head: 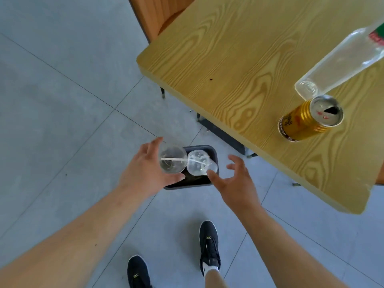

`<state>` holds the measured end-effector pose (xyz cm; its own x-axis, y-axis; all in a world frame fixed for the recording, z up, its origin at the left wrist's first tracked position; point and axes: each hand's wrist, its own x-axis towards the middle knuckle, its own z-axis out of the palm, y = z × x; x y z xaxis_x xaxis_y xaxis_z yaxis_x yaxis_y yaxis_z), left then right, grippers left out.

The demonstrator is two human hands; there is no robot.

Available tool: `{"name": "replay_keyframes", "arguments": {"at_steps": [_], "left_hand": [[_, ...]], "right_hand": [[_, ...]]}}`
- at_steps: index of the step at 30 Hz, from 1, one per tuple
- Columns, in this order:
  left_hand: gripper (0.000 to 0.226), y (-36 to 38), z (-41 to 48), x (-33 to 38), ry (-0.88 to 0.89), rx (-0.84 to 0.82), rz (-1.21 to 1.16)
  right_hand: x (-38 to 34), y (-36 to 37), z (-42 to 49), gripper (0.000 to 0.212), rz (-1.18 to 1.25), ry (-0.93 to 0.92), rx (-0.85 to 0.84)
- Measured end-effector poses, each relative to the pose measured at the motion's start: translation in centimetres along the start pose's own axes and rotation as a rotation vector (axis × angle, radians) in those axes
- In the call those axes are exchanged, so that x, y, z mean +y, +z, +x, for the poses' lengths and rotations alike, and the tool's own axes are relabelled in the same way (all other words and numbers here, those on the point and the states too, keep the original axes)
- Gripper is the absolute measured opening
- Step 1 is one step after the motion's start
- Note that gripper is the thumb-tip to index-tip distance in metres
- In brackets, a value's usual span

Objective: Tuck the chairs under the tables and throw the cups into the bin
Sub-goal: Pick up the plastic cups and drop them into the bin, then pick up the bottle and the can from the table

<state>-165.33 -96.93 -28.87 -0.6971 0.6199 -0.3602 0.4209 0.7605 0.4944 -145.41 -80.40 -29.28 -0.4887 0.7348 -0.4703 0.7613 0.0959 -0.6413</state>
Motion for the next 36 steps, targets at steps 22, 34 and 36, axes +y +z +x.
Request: {"name": "replay_keyframes", "arguments": {"at_steps": [22, 34, 36], "left_hand": [[0.106, -6.1, -0.4, 32.4, 0.382, -0.043, 0.01], [0.068, -1.9, 1.9, 31.5, 0.376, -0.058, 0.089], [0.067, -2.9, 1.5, 29.7, 0.345, -0.071, 0.094]], "right_hand": [[-10.3, -31.6, 0.7, 0.093, -0.02, -0.263, 0.415], [-11.3, -30.1, 7.7, 0.036, -0.006, -0.297, 0.305], [-10.9, -29.0, 6.5, 0.033, 0.002, -0.294, 0.317]]}}
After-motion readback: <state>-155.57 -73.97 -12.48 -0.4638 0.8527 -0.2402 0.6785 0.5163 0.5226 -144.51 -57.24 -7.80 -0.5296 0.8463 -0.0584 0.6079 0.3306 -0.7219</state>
